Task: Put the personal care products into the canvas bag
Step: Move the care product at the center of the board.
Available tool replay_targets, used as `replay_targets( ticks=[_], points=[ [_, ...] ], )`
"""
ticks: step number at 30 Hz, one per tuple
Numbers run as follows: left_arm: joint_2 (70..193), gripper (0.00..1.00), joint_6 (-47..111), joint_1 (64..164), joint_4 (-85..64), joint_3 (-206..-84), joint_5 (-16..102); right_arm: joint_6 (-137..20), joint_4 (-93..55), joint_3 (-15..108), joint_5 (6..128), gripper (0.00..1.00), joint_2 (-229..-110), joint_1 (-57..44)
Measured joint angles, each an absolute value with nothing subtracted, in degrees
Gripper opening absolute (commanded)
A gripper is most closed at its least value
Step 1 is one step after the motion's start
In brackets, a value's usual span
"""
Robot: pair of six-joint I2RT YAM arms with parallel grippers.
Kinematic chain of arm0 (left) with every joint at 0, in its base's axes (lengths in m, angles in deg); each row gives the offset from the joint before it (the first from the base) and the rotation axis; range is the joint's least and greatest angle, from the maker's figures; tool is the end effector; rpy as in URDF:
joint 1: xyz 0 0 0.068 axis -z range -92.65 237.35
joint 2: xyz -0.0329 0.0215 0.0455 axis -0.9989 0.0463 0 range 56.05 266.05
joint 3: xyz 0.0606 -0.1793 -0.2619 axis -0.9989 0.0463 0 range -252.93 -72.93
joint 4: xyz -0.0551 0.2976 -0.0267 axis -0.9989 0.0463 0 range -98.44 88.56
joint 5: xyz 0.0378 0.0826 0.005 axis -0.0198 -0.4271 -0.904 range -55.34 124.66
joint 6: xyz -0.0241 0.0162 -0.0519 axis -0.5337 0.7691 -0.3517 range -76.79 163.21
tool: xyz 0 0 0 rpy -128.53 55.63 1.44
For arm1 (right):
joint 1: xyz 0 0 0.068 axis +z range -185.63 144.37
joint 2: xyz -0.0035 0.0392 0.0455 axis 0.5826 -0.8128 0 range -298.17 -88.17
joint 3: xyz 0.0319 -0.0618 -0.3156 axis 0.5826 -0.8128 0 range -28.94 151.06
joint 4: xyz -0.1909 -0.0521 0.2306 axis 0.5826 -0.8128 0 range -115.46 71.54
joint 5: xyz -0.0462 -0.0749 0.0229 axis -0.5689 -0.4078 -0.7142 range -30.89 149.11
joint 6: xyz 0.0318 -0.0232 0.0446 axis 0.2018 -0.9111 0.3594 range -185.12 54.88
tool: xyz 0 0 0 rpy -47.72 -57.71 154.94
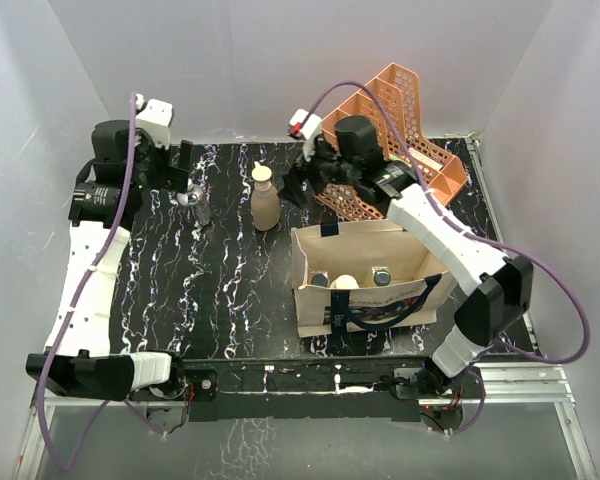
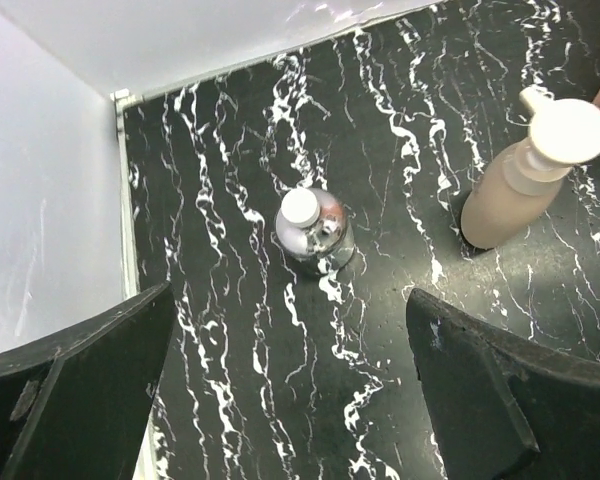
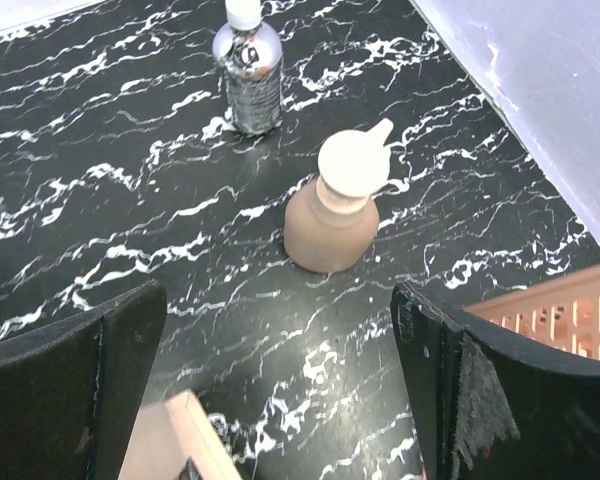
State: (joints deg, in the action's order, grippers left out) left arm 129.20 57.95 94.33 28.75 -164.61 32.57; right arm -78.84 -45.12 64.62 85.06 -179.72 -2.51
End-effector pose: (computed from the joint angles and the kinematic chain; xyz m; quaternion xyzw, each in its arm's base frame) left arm 0.2935 -0.0344 0.5271 0.1427 0.7997 0.0542 0.5807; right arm 0.3404 0.2449 0.4521 -0.4373 0.7044 0.2750 0.4868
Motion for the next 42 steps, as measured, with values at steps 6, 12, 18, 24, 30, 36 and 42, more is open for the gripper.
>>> replay_targets(
  ticks=[6, 12, 18, 24, 30, 36, 42],
  points=[
    [127.7, 0.97, 52.6, 85.8, 26.7, -158.5, 37.8, -76.3, -40.2, 68.7, 75.9, 0.99, -187.1, 2.5],
    [125.9, 0.97, 51.1, 84.5, 25.0, -156.1, 40.4, -74.4, -37.6, 74.4, 70.3, 0.99, -195.7, 3.3],
    [124.6, 0.97, 51.1, 84.5, 23.9, -154.8, 44.5, -73.6, -37.6, 77.1, 66.5, 0.99, -201.6, 3.9],
    [124.5, 0.97, 51.2, 84.4, 23.4, -152.0, 50.2, -72.8, -37.8, 81.3, 64.2, 0.99, -205.1, 4.5],
    [124.2, 0.97, 51.5, 84.2, 23.3, -151.9, 52.2, -72.3, -37.7, 84.7, 63.3, 0.96, -207.8, 4.8],
    [123.8, 0.97, 51.7, 84.1, 23.3, -151.9, 53.4, -72.1, -37.9, 85.3, 63.1, 0.93, -209.8, 4.8],
    [123.8, 0.97, 51.8, 84.1, 23.3, -151.9, 54.0, -72.0, -38.1, 85.3, 63.1, 0.88, -210.6, 4.8]
  ],
)
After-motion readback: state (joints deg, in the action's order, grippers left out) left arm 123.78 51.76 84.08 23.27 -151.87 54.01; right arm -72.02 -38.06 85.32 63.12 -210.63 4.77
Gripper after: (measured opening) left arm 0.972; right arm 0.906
